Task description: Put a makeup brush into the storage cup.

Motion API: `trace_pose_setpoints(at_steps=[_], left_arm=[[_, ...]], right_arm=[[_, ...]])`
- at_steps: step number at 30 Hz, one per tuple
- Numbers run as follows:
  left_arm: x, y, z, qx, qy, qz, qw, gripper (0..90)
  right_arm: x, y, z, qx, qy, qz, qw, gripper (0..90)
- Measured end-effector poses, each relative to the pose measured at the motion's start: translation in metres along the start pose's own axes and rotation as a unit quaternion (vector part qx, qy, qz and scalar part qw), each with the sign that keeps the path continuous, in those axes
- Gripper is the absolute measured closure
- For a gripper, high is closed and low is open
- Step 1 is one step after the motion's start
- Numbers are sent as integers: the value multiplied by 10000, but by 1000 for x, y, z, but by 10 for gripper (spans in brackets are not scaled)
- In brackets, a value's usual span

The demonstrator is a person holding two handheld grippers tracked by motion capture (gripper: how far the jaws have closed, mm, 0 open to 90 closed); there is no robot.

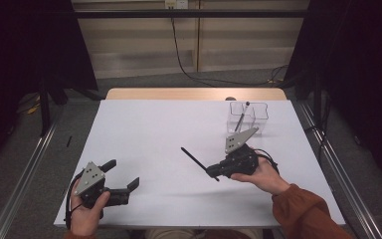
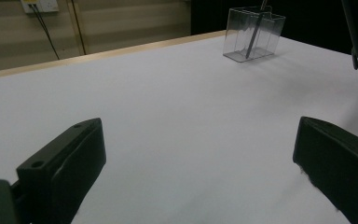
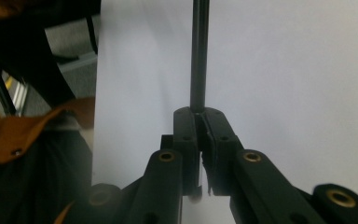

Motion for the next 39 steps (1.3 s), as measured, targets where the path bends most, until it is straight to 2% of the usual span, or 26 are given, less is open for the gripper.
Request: trace_pose_setpoints(at_steps=[2,7,12,14,18,21,23,26,30,33,37,39], left_arm=[[0,0,0,9,3,8,10000,25],[-1,0,-1,44,49,52,10000,25],[-2,0,-3,98,110,81,9999,26],[-1,-1,-5,109,114,68,9999,26],[0,-2,-8,99,116,63,9999,26],[0,-2,-9,167,167,88,9997,26],[-2,-1,-10,196,176,129,9996,34],[-3,0,-13,235,241,114,9994,34],[-6,0,-17,241,296,140,9992,34],[-8,0,-21,317,392,150,9986,34],[-11,4,-27,469,485,208,9975,34],[-13,6,-30,505,517,259,9970,34]], right_arm=[[1,1,-1,244,-100,50,9996,840],[0,0,-8,490,-172,36,9986,840],[-2,3,-11,993,-275,-12,9947,840],[-1,5,-12,1201,-352,81,9921,839],[2,9,-14,1538,-447,117,9870,839],[2,11,-14,1840,-495,124,9816,839],[3,12,-14,2141,-534,46,9753,840],[6,12,-16,2413,-732,-93,9676,839],[6,13,-17,2595,-869,-158,9617,840],[5,16,-14,2837,-823,-195,9552,839],[6,19,-13,2968,-810,-207,9513,839],[5,20,-13,2920,-875,-212,9522,839]])
Point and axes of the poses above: each handheld gripper's, and its own axes: y roughly forward along the jaws, z roughly out of its underside, x roughly to its left, the point moved 2 cm from there along y, roughly forward along the jaws, and after that the axes turned 1 degree about -x, right-handed, at the moved point
